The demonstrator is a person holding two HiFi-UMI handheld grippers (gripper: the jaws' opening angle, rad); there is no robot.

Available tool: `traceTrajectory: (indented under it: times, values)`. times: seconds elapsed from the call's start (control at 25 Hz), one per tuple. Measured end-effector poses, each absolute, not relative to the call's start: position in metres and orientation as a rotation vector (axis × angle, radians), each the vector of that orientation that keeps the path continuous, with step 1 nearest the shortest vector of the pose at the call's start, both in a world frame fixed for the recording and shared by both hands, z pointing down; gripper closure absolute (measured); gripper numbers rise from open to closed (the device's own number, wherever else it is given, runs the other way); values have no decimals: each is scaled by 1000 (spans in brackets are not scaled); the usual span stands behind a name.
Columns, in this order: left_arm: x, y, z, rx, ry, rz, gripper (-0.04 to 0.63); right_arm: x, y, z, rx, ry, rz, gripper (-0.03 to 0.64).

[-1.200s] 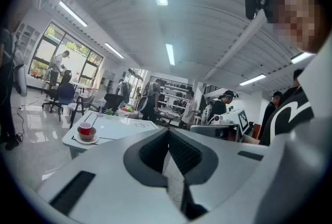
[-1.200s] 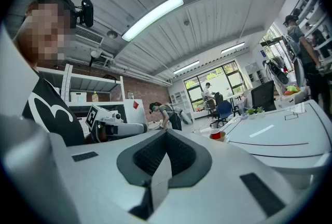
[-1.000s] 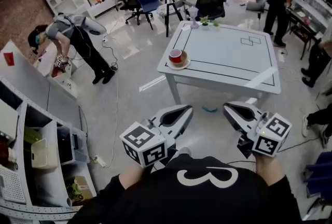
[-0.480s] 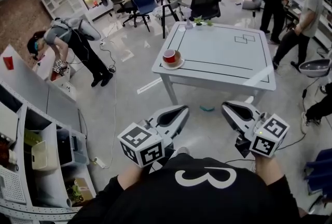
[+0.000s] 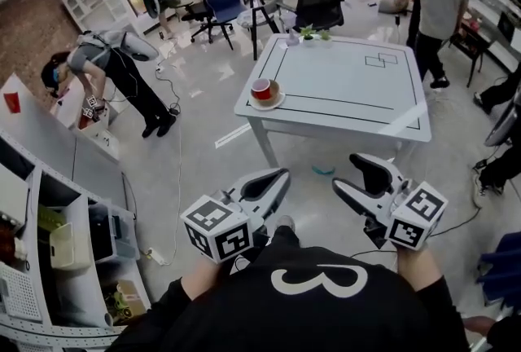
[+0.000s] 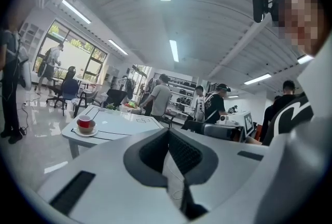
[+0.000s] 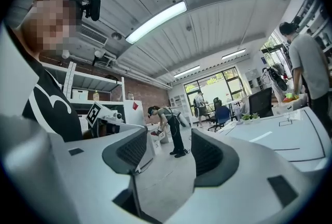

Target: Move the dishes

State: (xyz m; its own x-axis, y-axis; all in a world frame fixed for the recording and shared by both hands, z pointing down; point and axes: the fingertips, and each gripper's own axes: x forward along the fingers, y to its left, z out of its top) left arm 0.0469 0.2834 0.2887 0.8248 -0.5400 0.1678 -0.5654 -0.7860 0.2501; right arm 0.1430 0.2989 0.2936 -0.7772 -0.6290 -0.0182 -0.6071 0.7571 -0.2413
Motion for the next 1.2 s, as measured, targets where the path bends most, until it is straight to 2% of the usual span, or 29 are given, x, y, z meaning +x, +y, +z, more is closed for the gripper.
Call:
traceTrajectory:
  times: [0.4, 0.76, 1.2]
  values:
    - [51, 237, 310, 2663, -816, 150, 592, 153, 252, 312, -1045, 2819, -424, 347]
    - [56, 146, 331, 2628, -740, 184, 592, 156, 168, 335, -1110, 2777, -526, 347]
    - [14, 2, 343, 2570, -709, 182, 592, 107, 30, 349, -1123, 2760, -665, 348]
